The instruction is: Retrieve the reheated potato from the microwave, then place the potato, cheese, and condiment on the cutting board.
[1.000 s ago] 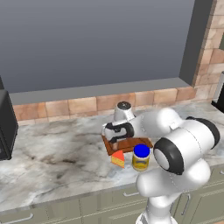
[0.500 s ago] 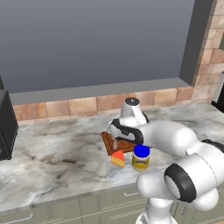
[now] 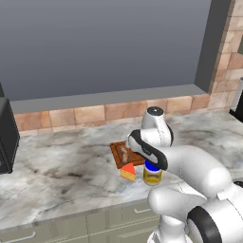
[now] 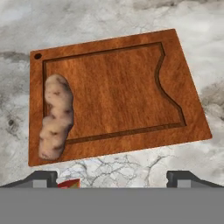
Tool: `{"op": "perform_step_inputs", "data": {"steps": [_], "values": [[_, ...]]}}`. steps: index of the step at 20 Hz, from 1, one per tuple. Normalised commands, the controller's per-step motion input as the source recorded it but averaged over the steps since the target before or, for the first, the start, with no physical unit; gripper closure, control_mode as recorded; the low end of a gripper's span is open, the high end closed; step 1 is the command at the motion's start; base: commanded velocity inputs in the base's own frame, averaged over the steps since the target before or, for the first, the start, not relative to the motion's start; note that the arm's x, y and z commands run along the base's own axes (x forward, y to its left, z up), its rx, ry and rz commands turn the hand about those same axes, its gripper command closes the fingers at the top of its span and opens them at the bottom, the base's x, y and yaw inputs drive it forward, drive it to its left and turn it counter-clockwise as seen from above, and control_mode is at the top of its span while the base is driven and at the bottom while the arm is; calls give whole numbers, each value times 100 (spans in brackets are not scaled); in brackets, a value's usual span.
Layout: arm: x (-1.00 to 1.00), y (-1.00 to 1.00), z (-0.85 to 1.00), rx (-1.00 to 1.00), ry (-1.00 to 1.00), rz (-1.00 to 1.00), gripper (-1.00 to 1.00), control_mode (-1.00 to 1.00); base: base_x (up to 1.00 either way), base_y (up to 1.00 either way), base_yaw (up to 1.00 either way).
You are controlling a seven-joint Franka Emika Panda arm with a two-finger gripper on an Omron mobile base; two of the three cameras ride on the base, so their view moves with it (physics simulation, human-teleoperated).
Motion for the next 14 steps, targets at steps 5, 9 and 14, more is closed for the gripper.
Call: {"op": "perform_step_inputs", "data": {"steps": [5, 9, 14], "values": [[-28, -16, 1, 0, 5, 0, -100, -100, 0, 0, 0], [-24, -2, 0, 0, 15, 0, -100, -100, 0, 0, 0], [-16, 0, 3, 0, 23, 0, -100, -100, 0, 0, 0]]}}
